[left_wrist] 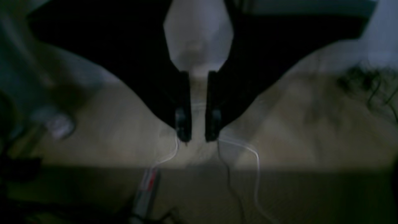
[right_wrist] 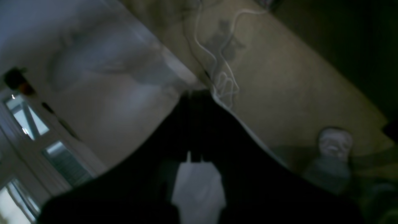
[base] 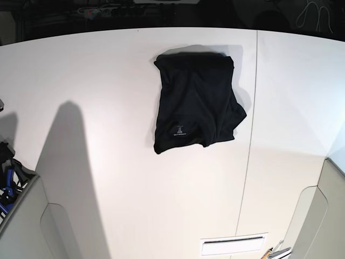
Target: Fold the T-shirt properly
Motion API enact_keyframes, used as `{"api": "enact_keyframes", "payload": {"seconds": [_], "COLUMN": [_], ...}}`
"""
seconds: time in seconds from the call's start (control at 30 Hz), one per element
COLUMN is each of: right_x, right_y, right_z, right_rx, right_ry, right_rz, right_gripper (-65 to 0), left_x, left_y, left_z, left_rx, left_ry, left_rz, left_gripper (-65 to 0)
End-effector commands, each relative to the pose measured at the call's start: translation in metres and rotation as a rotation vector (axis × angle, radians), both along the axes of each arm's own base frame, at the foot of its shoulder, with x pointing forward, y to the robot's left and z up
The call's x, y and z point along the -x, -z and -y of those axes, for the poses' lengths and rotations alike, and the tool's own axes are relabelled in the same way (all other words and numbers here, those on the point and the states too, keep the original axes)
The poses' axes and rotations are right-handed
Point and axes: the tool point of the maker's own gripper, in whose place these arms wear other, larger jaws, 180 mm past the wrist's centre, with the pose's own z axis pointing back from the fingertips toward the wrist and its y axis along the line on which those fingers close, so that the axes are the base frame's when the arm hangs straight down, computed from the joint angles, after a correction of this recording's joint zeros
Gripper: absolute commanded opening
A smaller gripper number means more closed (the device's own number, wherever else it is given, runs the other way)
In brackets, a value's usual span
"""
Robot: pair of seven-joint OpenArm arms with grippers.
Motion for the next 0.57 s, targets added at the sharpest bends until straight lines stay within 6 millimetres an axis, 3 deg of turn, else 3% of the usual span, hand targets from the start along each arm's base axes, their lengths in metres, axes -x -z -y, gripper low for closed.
{"api": "enact_keyframes", "payload": {"seconds": [0.0, 0.17, 0.33, 0.53], "right_x": [0.002, -0.008, -0.01, -0.026], "right_y": [0.002, 0.02, 0.036, 0.052], "right_z": [0.009, 0.027, 0.058, 0.077], "right_rx": [0.015, 0.078, 0.178, 0.225], "right_ry": [-0.029, -0.108, -0.142, -0.113], "right_rz": [-0.003, 0.03, 0.048, 0.093], "right_gripper": [-65.0, -65.0, -65.0, -65.0], "left_x": [0.017, 0.014, -0.012, -0.032], "left_y": [0.002, 0.031, 0.048, 0.059], "left_z": [-0.003, 0.006, 0.019, 0.036], "left_rx": [-0.014, -0.025, 0.002, 0.022], "left_ry": [-0.008, -0.02, -0.019, -0.007], "left_rz": [-0.053, -0.104, -0.076, -0.045], "left_gripper": [-56.2, -56.2, -56.2, -56.2]}}
